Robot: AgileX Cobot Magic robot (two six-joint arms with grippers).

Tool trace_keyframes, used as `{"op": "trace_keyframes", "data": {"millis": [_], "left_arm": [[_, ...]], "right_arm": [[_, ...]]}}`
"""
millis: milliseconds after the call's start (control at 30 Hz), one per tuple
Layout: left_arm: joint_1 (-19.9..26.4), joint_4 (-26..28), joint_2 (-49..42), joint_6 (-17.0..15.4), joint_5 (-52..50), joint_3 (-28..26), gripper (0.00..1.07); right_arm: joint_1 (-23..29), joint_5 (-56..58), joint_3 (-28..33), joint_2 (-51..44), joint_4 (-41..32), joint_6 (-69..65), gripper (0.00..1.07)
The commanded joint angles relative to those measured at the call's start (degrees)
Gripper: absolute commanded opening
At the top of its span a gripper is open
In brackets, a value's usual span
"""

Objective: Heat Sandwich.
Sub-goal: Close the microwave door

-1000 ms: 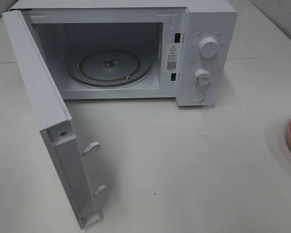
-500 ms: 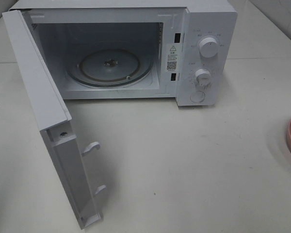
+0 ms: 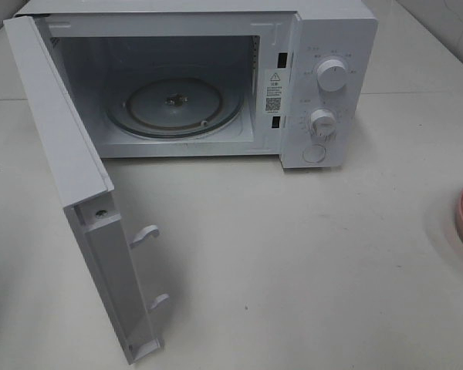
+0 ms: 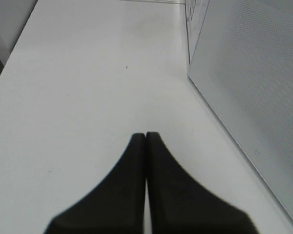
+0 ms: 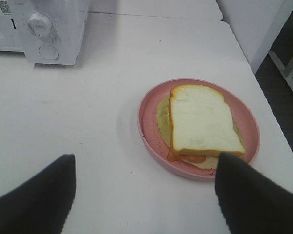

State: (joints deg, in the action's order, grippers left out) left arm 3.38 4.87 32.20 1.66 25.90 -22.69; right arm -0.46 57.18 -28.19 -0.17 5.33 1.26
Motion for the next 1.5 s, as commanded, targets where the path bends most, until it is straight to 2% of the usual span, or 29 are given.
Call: {"op": "trace_keyframes", "data": {"millis": [33, 100, 133, 267, 300, 400, 533, 567, 600, 667, 733, 767, 867, 900, 1000, 1133, 1200, 1233, 1333, 1500], "left_arm": [[-0.1, 0.5, 3.3, 0.5, -14.6, 4.4, 0.00], [-0.1, 0.5, 5.0, 0.5, -20.5, 6.1, 0.00], [-0.1, 0.5, 7.2, 0.5, -26.8, 8.0, 0.00], [-0.1, 0.0, 10.8, 0.5, -34.5, 9.6, 0.00], [-0.1, 0.0, 10.8, 0.5, -34.5, 9.6, 0.00], [-0.2, -1.7, 17.3, 0.3, -43.4, 10.1, 0.00], [-0.2, -4.1, 23.7, -1.7, -52.0, 10.1, 0.00], [-0.2, -7.4, 27.1, -3.0, -56.0, 10.1, 0.00], [-0.2, -7.4, 27.1, -3.0, -56.0, 10.1, 0.00], [-0.2, -11.7, 30.2, -4.9, -60.0, 10.0, 0.00], [-0.2, -17.0, 33.9, -8.1, -64.6, 10.0, 0.00], [-0.2, -17.0, 33.9, -8.1, -64.6, 10.0, 0.00], [-0.2, -22.7, 39.1, -12.0, -69.3, 8.8, 0.00], [-0.2, -22.7, 39.1, -12.0, -69.3, 8.8, 0.00], [-0.6, -28.0, 43.4, -14.0, -70.9, 7.0, 0.00], [-3.3, -27.7, 46.4, -13.8, -71.0, 5.8, 0.00], [-6.6, -26.1, 49.1, -12.1, -72.0, 4.9, 0.00], [-6.6, -26.1, 49.1, -12.1, -72.0, 4.9, 0.00], [-11.0, -21.9, 52.1, -9.7, -75.3, 4.9, 0.00], [-15.1, -17.4, 55.9, -9.7, -79.5, 4.9, 0.00]], "right_arm": [[-0.2, -0.3, -0.2, -1.7, 0.5, -0.5, 0.76], [-0.2, -0.3, -0.2, -1.7, 0.5, -0.5, 0.76], [-0.2, -0.3, -0.2, -1.7, 0.5, -0.5, 0.76], [-0.2, -0.3, -0.2, -1.7, 0.5, -0.5, 0.76], [-0.2, -0.3, -0.2, -1.7, 0.5, -0.5, 0.76], [-0.2, -0.3, -0.2, -1.7, 0.5, -0.5, 0.76], [-0.2, -0.3, -0.2, -1.7, 0.5, -0.5, 0.76], [-0.2, -0.3, -0.2, -1.7, 0.5, -0.5, 0.76], [-0.2, -0.3, -0.2, -1.7, 0.5, -0.5, 0.76], [-0.2, -0.3, -0.2, -1.7, 0.5, -0.5, 0.76], [-0.2, -0.3, -0.2, -1.7, 0.5, -0.5, 0.75], [-0.2, -0.3, -0.2, -1.7, 0.5, -0.5, 0.75], [-0.2, -0.3, -0.2, -1.7, 0.5, -0.5, 0.75], [-0.2, -0.3, -0.2, -1.7, 0.5, -0.5, 0.75], [-0.2, -0.3, -0.2, -1.7, 0.5, -0.5, 0.75], [-0.2, -0.3, -0.2, -1.7, 0.5, -0.5, 0.75], [-0.2, -0.3, -0.2, -1.7, 0.5, -0.5, 0.75], [-0.2, -0.3, -0.2, -1.7, 0.5, -0.5, 0.75], [-0.2, -0.3, -0.2, -1.7, 0.5, -0.5, 0.75], [-0.2, -0.3, -0.2, -1.7, 0.5, -0.5, 0.75]]}}
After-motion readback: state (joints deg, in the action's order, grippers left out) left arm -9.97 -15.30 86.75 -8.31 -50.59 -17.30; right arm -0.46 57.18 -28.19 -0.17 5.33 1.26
